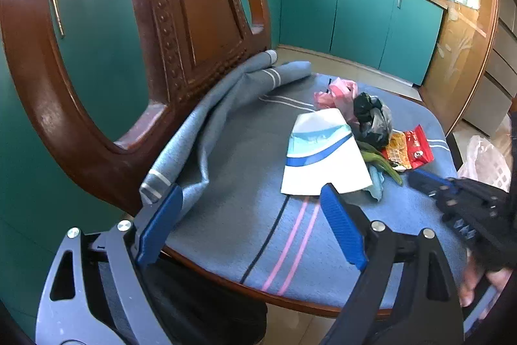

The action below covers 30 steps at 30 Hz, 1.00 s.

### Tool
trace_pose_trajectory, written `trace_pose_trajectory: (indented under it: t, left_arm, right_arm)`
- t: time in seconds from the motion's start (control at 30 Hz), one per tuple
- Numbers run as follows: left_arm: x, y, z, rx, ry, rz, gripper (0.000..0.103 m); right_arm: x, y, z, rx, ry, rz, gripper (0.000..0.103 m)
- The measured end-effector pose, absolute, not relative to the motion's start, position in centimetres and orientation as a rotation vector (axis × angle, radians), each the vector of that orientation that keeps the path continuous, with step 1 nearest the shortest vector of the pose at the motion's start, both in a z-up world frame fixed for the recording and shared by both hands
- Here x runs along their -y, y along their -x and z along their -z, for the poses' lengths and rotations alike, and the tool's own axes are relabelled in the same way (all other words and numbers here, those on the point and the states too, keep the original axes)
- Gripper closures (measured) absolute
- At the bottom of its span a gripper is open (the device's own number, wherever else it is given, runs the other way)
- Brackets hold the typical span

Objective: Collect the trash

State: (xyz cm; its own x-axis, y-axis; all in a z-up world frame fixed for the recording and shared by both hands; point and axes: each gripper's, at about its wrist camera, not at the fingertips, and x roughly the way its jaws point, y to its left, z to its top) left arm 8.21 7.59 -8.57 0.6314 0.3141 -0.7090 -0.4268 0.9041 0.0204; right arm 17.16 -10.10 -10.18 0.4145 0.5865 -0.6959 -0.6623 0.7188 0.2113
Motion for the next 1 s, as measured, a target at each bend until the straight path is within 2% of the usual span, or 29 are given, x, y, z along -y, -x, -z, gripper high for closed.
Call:
trace_pose_trajectory:
  t: [0.07, 0.13, 0.2, 0.6, 0.67, 0.7, 0.73, 1.0]
  left_arm:
    - [-7.4, -8.3, 8.7, -0.787, 0.149, -0.42, 0.016]
    - [-7.2, -8.4, 8.8, -0.79, 0.142, -0.416, 0.016]
    - [-7.1, -8.4, 8.9, -0.796, 0.139, -0.409, 0.015]
    - [-6.7, -8.7, 9.3, -0.82, 0.126, -0.405, 0.014]
    - [-6.7, -8.7, 9.2, -0.819, 0.127, -0.406, 0.014]
    - [-6.7, -8.8, 9.2, -0.819, 0.129, -0.406, 0.014]
    - [-6.7, -8.8, 9.3, -0.82, 0.13, -0.405, 0.014]
    - [-6.9, -8.8, 9.5, -0.825, 0.143, -0.394, 0.014]
  right_arm:
    - [9.1, -17.1, 10.9, -0.846, 0.144, -0.783, 0.088]
    - [8.2, -17.3, 11.5, -0.86, 0.181, -0.767, 0.061]
    - [7.6, -17.5, 11.4, -0.822, 0.213, -0.718, 0.055]
    - [4.3, -19.7, 13.7, -0.829, 0.326, -0.711, 0.055]
    - [4.4, -19.6, 13.9, -0.826, 0.329, -0.699, 0.067]
    - [4.5, -19.6, 13.8, -0.822, 0.324, -0.697, 0.082]
    - [4.7, -19.6, 13.7, -0.825, 0.311, -0.696, 0.089]
    - [7.7, -17.9, 12.3, -0.877, 0.221, -0.741, 0.092]
